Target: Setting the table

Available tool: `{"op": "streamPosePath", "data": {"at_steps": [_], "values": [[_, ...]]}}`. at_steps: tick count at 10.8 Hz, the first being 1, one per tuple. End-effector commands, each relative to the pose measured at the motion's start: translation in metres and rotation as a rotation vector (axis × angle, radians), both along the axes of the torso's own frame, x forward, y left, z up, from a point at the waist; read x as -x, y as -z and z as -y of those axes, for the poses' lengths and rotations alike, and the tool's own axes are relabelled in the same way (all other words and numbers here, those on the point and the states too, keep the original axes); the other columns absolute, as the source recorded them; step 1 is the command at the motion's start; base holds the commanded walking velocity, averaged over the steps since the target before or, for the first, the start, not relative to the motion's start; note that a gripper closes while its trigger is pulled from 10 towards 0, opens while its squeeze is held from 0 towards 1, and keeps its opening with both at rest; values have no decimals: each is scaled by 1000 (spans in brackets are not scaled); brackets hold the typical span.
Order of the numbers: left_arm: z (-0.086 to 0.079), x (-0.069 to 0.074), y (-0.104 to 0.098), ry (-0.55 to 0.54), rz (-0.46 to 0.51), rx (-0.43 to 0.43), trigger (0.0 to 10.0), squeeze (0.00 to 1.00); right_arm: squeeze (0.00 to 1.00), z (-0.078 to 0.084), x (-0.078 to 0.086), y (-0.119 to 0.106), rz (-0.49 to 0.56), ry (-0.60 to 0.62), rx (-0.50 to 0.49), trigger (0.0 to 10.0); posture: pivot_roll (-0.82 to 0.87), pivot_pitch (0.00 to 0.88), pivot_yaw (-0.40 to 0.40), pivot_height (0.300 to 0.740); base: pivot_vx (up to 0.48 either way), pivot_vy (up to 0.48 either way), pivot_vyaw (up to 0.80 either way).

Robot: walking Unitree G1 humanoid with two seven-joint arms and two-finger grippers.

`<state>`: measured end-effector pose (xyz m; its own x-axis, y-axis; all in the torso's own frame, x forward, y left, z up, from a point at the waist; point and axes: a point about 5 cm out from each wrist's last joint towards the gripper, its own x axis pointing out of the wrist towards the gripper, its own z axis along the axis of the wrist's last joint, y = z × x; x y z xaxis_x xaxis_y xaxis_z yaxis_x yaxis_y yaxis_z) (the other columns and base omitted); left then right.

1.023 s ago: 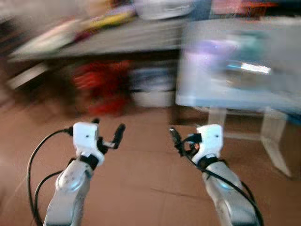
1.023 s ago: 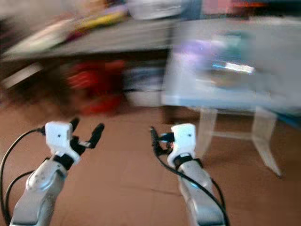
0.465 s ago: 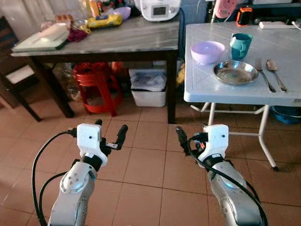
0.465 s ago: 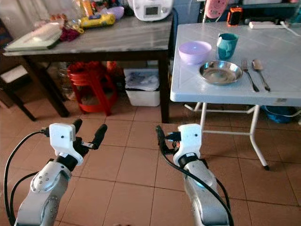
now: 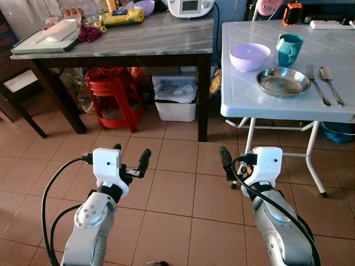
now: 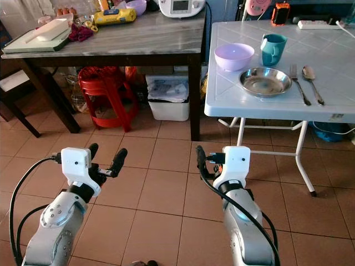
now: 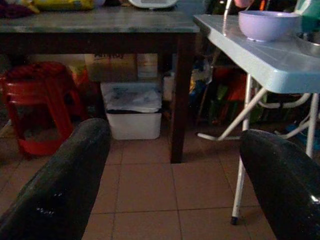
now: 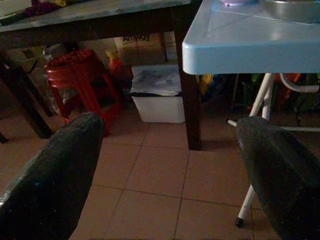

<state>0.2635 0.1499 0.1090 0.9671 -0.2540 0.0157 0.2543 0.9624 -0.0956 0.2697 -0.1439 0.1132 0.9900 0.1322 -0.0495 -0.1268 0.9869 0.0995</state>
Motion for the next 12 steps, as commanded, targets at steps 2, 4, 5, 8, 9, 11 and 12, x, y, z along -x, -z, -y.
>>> {"op": "streamPosePath", "data": {"at_steps": [2, 4, 5, 8, 9, 11, 12], "values": [[1, -3, -3, 16, 16, 12, 10000, 0, 0, -2, -1, -1, -4, 1, -2, 10000, -79, 98, 105, 740, 189, 0, -800], [4, -6, -4, 24, 22, 14, 10000, 0, 0, 1, -1, -3, 3, 6, -1, 10000, -88, 98, 104, 740, 435, 0, -400], [5, -6, -5, 25, 24, 17, 10000, 0, 0, 0, -1, -4, 11, 4, 7, 10000, -92, 97, 102, 740, 458, 0, 0], [7, -9, -5, 30, 29, 21, 10000, 0, 0, -3, -3, -12, 45, -27, 41, 10000, -97, 93, 95, 740, 455, 0, 0], [7, -10, -5, 29, 30, 22, 10000, 0, 0, -4, -4, -13, 54, -34, 46, 10000, -97, 92, 95, 740, 454, 0, 0], [7, -13, -7, 16, 41, 21, 10000, 0, 0, -6, -6, -18, 77, -36, 47, 10000, -96, 86, 94, 740, 446, 0, 0], [3, -15, -11, -28, 73, -13, 10000, 0, 0, -7, -6, -22, 90, -34, 46, 10000, -96, 86, 93, 740, 409, 0, 0]]}}
